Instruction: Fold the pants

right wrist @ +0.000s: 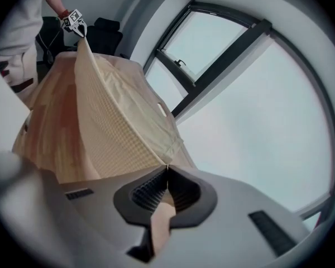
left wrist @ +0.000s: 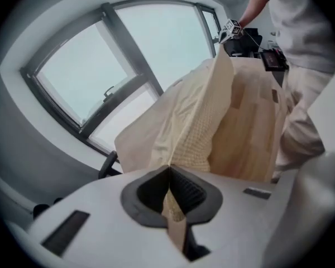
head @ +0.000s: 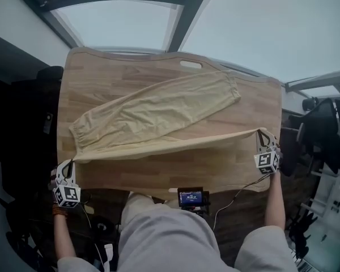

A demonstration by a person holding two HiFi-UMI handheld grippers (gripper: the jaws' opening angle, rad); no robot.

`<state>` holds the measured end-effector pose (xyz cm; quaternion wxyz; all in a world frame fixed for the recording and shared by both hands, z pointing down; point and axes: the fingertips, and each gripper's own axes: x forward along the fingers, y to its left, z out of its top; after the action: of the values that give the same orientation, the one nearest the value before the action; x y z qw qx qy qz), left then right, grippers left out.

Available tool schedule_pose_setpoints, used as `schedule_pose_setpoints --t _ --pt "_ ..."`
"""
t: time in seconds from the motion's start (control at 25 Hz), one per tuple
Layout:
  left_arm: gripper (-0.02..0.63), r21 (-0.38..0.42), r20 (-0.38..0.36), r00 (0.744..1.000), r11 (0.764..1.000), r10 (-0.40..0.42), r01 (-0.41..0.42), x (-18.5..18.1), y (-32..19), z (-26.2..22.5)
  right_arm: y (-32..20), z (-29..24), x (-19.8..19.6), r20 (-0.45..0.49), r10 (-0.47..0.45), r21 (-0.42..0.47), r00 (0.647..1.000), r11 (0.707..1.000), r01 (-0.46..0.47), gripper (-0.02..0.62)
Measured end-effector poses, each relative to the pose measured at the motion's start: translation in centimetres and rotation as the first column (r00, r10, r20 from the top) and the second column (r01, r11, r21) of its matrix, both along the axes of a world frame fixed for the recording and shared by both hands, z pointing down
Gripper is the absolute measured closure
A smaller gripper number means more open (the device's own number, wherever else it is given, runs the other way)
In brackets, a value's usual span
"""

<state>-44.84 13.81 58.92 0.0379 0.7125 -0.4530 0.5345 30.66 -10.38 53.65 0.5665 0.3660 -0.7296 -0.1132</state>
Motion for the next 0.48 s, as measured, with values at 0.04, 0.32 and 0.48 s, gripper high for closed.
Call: schedule_pose_setpoints --t 0.04,0.32,0.48 --pt "0.598 0.004 -0.002 1.000 1.000 -0.004 0.004 -0.4 -1.8 -0.2 -1.8 -0.3 -0.5 0.005 0.009 0.020 1.000 1.000 -0.009 0.586" --pt "0.598 -0.068 -0.020 1.000 0.998 -0.013 0.012 -2.3 -12.9 3.4 -15.7 1.8 -3.2 -0.014 0.050 0.041 0.999 0.998 -0.050 0.587" --pt "0.598 -0.141 -0.035 0.997 0.988 -0.064 0.058 -3.5 -17.6 8.0 -23.2 6.2 -6.1 -0.058 0.065 -0.019 0.996 0.998 -0.066 0.588"
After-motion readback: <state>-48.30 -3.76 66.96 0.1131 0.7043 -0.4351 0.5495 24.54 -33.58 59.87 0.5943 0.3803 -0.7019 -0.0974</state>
